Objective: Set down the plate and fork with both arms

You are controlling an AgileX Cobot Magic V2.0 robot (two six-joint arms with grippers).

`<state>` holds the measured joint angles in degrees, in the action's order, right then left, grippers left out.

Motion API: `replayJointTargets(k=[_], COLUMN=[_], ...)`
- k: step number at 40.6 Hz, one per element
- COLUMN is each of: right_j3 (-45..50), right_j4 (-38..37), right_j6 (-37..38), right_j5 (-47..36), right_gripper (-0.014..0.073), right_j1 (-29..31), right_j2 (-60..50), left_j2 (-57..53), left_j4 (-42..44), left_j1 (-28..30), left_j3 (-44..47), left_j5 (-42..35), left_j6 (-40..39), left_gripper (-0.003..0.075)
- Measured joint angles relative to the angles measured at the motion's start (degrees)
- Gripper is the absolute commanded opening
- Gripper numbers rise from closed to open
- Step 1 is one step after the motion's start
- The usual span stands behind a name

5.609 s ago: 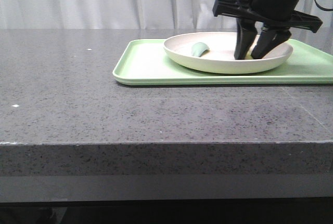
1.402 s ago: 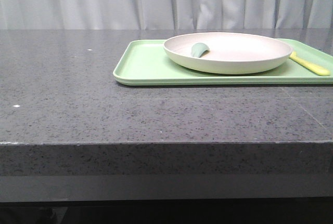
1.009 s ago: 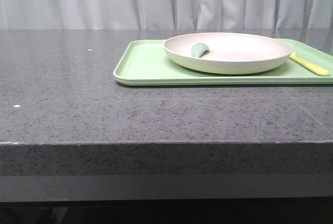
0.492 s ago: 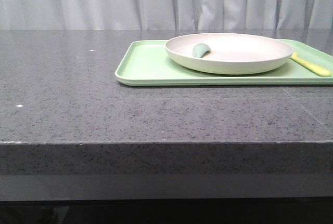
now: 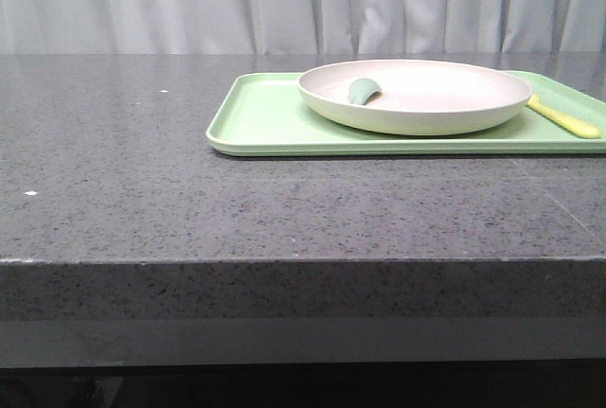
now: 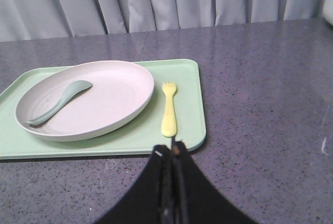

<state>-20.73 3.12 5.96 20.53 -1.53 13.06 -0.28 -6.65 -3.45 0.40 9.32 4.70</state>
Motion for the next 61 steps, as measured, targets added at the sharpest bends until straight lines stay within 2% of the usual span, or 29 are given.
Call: replayJointTargets(k=[40, 48, 61], right_j3=[0.4, 5.6, 20.6], right_j4=[0.0, 0.8, 2.4], right_j6=[-0.5, -6.0, -7.2], right_j5=[-0.5, -5.8, -7.8], right_gripper=[-0.0069, -0.0069, -0.0069], right_j1=[0.0, 0.0, 2.8], right_j2=[0.0, -1.8, -12.3], left_j2=[0.0, 0.0, 0.0], left_j4=[0.0, 0.0, 0.0], left_j1=[0.0, 0.0, 0.0], left_j3=[0.0, 0.0, 0.0], left_j5=[0.0, 0.0, 0.0], left_j6=[0.0, 0.0, 0.0], left_gripper=[-0.0018, -0.0018, -0.0018])
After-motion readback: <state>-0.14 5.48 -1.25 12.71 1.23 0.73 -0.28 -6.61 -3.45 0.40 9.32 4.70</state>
